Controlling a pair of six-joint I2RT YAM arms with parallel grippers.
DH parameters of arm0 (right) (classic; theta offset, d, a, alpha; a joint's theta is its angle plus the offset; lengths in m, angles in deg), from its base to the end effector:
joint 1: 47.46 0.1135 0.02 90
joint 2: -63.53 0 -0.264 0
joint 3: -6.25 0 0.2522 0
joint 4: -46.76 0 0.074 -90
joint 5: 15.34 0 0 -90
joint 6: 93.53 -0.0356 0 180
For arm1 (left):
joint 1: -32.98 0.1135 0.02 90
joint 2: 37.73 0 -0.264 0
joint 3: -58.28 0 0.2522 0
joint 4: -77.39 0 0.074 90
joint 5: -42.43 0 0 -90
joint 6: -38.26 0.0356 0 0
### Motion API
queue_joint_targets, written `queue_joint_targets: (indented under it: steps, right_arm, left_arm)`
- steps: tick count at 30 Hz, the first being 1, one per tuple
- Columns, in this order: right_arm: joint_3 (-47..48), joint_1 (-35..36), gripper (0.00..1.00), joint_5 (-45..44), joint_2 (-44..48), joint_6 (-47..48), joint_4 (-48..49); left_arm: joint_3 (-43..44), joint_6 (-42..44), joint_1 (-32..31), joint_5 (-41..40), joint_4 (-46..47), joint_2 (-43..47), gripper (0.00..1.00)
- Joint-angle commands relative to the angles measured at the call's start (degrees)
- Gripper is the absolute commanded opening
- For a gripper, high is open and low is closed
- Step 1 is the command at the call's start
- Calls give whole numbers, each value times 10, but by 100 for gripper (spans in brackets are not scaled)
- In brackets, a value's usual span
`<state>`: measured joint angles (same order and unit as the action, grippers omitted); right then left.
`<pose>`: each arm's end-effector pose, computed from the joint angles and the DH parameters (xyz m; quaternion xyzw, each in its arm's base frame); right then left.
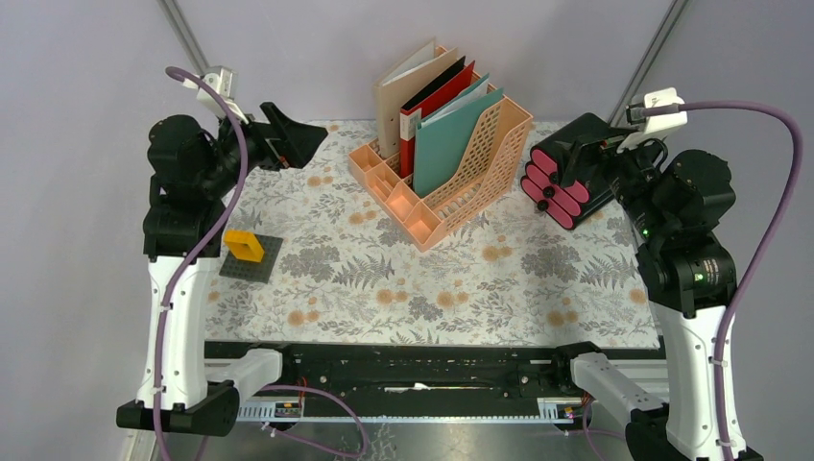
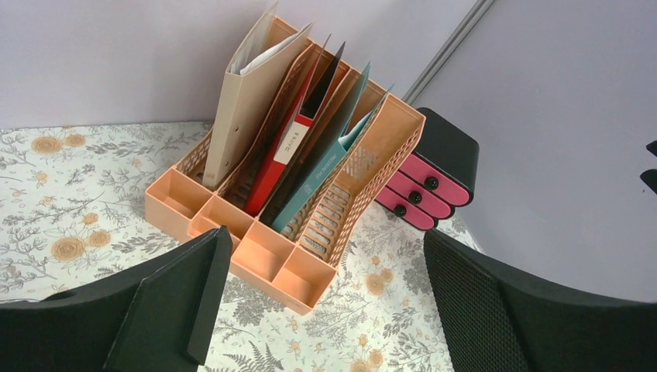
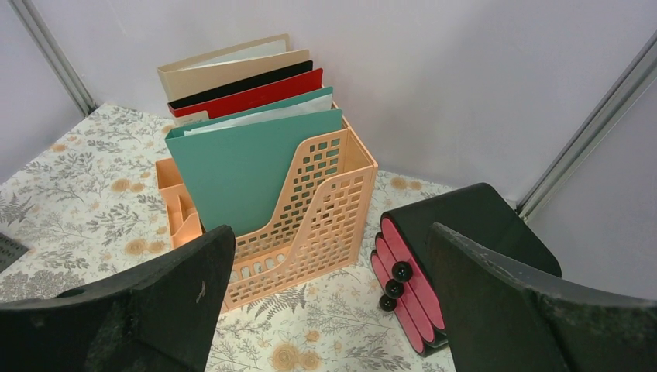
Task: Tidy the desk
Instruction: Reset both arms
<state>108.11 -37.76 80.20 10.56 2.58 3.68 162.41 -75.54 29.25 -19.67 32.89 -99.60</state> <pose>0.1332 0.0263 0.5254 -0.1276 0.6583 0.0556 0.7398 0.1861 -0.0288 0.5118 0.0427 0.7179 -0.3288 0.6120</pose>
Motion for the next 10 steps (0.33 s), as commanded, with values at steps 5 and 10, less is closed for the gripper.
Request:
queue_joint_targets:
  steps: [5, 10]
  right_arm:
    - [-14, -2, 100, -1, -2, -18, 42]
    - [-28, -2, 100, 13, -3, -21, 44]
  left_arm:
    - [-30, 29, -11, -27, 23, 21, 99]
    - [-45, 31, -15, -27, 33, 26, 99]
